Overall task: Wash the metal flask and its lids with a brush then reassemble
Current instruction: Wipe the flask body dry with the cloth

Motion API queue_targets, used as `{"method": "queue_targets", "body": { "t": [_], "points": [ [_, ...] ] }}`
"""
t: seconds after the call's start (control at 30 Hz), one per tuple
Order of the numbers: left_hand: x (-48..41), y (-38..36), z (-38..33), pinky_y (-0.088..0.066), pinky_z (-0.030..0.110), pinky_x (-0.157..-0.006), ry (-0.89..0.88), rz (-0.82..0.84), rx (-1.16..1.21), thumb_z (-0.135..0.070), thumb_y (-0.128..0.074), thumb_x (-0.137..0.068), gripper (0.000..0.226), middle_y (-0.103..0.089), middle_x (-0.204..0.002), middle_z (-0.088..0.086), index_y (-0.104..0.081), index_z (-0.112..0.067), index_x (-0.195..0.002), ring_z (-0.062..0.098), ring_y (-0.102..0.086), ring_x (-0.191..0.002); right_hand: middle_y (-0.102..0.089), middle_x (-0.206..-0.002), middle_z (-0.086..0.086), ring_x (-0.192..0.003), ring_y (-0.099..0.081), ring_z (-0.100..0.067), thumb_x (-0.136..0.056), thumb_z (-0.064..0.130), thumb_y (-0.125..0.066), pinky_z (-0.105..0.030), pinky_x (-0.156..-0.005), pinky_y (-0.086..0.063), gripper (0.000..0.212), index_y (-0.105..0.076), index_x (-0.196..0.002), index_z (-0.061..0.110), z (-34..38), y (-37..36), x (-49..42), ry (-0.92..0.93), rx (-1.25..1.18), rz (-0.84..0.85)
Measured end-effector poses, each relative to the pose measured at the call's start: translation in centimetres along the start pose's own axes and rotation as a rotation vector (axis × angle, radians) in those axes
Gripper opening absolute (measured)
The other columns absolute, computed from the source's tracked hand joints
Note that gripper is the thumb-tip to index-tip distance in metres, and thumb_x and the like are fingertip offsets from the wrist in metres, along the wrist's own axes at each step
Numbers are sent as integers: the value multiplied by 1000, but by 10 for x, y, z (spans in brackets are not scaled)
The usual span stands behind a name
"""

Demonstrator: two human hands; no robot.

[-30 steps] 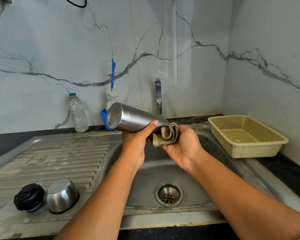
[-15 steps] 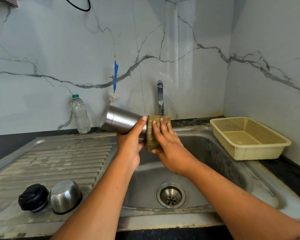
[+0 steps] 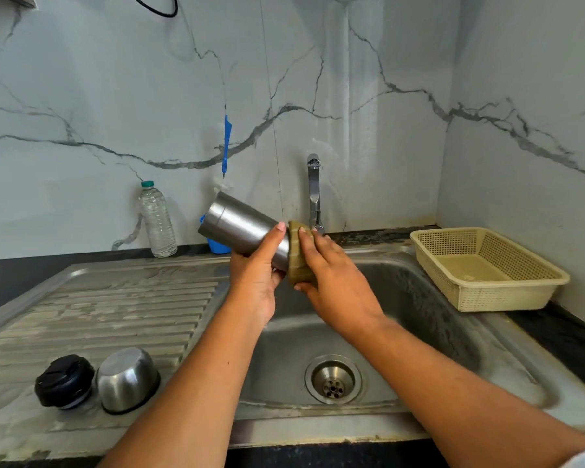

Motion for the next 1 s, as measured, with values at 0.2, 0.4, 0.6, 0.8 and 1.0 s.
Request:
{"method": "queue_targets", "body": {
  "t": [0.2,0.4,0.6,0.8,1.0],
  "points": [
    [7,-10,-3,-60,32,-85,13,198,-126,-22,-84,-71,68,-74,-123,6,-57,-19,-133,17,-73,-109,-54,-142,7,-121,-56,-13,-84,50,-78,-32,-100,-49,92,-30,-159,28,-25,11,4,-169,-262,82],
    [5,-13,-2,-58,42,-97,81,328,-141,-19,-91,-72,79,-71,-127,14,-55,-8,-141,31,-67,-122,-77,-109,-11,-102,-74,-25,-86,33,-81,-51,-102,-54,43,-69,-122,13,-38,-3,15,-380,-1009,418],
    [18,-25,-6,-57,42,-100,137,485,7,-37,-96,-61,85,-65,-137,20,-61,-9,-133,28,-64,-128,-64,-129,-29,-116,-65,-38,-79,44,-82,-50,-105,-51,71,-64,-131,-1,-18,-12,30,-472,-1572,693],
    [12,-20,-2,-58,40,-96,169,464,-33,-38,-86,-78,80,-64,-139,21,-52,-7,-144,28,-63,-130,-66,-119,-27,-108,-68,-38,-82,38,-81,-46,-89,-60,74,-55,-138,-2,-1,-19,30,-474,-1612,716],
    [-1,-7,-8,-60,41,-89,51,155,-166,-30,-85,-78,67,-74,-114,8,-57,-16,-137,22,-73,-106,-74,-104,-9,-86,-73,-18,-73,27,-85,-43,-81,-63,60,-56,-125,15,-18,-16,18,-475,-945,333]
  ]
}}
Point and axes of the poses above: each hand's wrist, its own x-axis away from the middle knuckle, its own y-axis out of the back of the hand, z = x × y, the point moved 7 cm from there along -x, towards the middle knuckle
